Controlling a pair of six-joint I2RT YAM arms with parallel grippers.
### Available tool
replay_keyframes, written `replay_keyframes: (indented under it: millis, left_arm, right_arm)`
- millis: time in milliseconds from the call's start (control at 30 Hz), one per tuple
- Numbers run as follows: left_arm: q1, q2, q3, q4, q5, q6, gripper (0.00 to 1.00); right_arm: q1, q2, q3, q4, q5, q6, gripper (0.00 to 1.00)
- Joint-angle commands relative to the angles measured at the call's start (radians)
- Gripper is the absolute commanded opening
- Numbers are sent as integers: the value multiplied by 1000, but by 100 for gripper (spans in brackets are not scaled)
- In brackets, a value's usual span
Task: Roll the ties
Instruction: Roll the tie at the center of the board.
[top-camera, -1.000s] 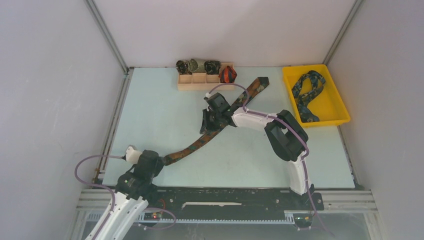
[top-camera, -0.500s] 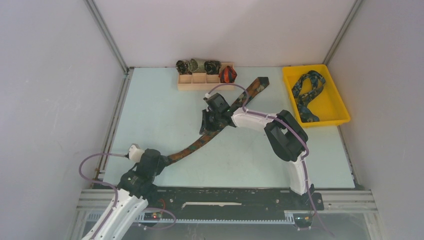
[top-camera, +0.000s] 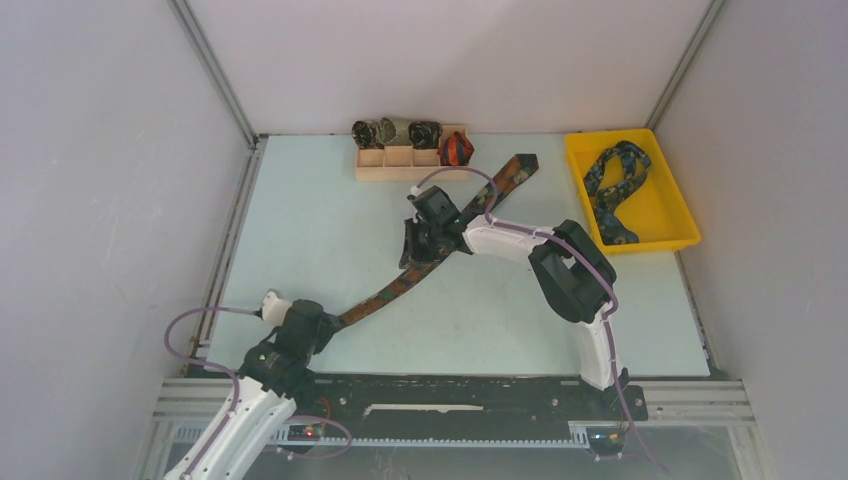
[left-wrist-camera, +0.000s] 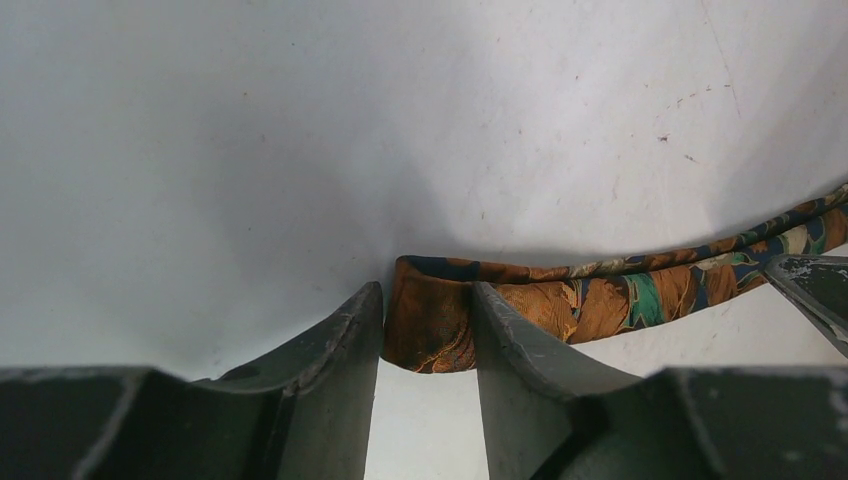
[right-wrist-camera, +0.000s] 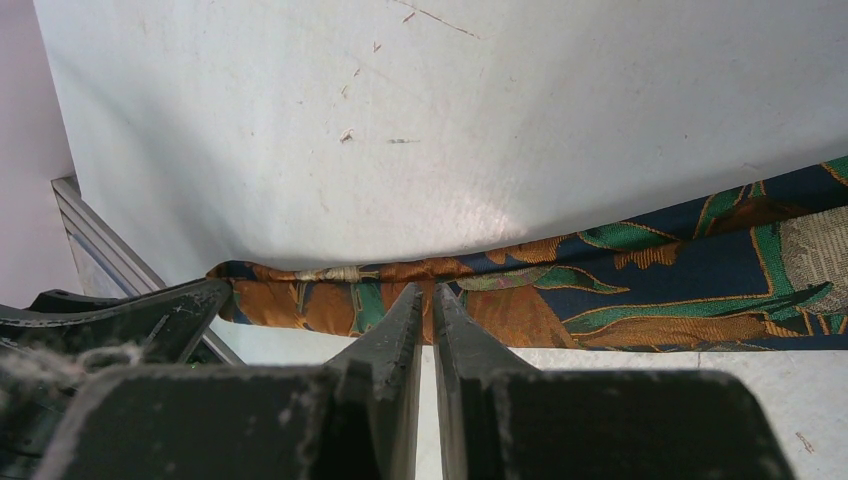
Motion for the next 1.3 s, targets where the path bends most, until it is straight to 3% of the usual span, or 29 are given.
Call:
replay_keyframes:
  millis: [0, 133, 633, 900, 1267]
  left_arm:
    - [-7, 23, 8, 8, -18, 21, 47]
    - [-7, 11, 44, -31, -62, 27, 51]
    - [-25, -144, 40, -91, -65, 3, 43]
    - [-27, -118, 9, -86, -57, 0, 38]
    - [-27, -70, 0, -24, -82, 29, 8]
  right_arm:
    - [5, -26, 13, 11, 12, -14, 11]
    - [7, -24, 16, 9, 14, -16, 11]
    - [11, -26, 19, 3, 13, -16, 11]
    - [14, -10, 31, -3, 8, -17, 11]
    - [25, -1, 45, -10, 8, -20, 11]
